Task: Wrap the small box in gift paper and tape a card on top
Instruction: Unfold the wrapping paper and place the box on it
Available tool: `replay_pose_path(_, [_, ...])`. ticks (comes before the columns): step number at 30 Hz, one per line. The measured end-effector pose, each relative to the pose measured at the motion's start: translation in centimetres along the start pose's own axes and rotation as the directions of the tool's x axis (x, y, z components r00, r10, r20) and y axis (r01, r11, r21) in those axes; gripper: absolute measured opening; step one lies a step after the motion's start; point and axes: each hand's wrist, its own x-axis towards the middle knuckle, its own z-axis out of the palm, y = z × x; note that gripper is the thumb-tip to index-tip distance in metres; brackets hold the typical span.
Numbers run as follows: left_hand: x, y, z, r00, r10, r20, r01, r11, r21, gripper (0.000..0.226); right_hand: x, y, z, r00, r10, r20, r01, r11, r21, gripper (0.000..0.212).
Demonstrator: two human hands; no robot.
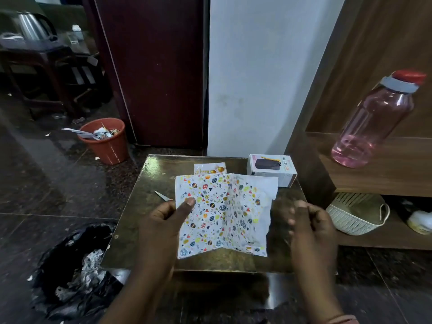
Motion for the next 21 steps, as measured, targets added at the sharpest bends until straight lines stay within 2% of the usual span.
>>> replay_pose_path(3, [-0.4,0.1,0.7,1.0,-0.018,-0.02,0.017,0.997,-0.076,0.017,-2.4,-1.4,1.5,0.98,-0.184,0.07,0.186,0.982,-0.019,0.02])
replay_pose_path(7, [-0.7,0.2,1.3,0.998,-0.04,-0.038,0.034,0.985,-0.167,0.023,-5.2,-1.2,3.1,0.938,-0.229,0.259,0.242,0.97,-0.02,0.035])
replay_pose_path(11, [-0.3,-0.4,1.0,0.996,-0.028,-0.089,0.007,0.974,-0.226,0.024,-5.8,-1.9,2.6,0.907,-0.353,0.229,0.371,0.928,-0.041,0.055])
replay_pose_path(14, [-0.1,-0.6,1.0,0.996,0.01,-0.091,-0.023,0.988,-0.152,0.02,-5.3,-1.9,2.6,0.933,-0.259,0.251,0.296,0.947,-0.123,0.05])
replay_pose_path(17, [-1.0,-0.7,1.9,0.997,0.038,0.068,-0.032,0.995,-0.091,0.029,-5.3,-1.4,3.2,0.934,-0.14,0.33,0.2,0.967,-0.157,0.035])
replay_pose_path(18, [-1.5,-0.7,2.3,0.989,0.04,0.145,-0.026,0.995,-0.096,0.033,-5.5,-1.4,3.4,0.926,-0.09,0.366,0.15,0.979,-0.138,0.039])
replay_pose_path(21, [-2.5,-1.2,3.1,0.958,0.02,0.285,0.012,0.994,-0.107,0.033,-6.0,-1.9,3.9,0.887,0.034,0.46,0.004,0.997,-0.083,0.071])
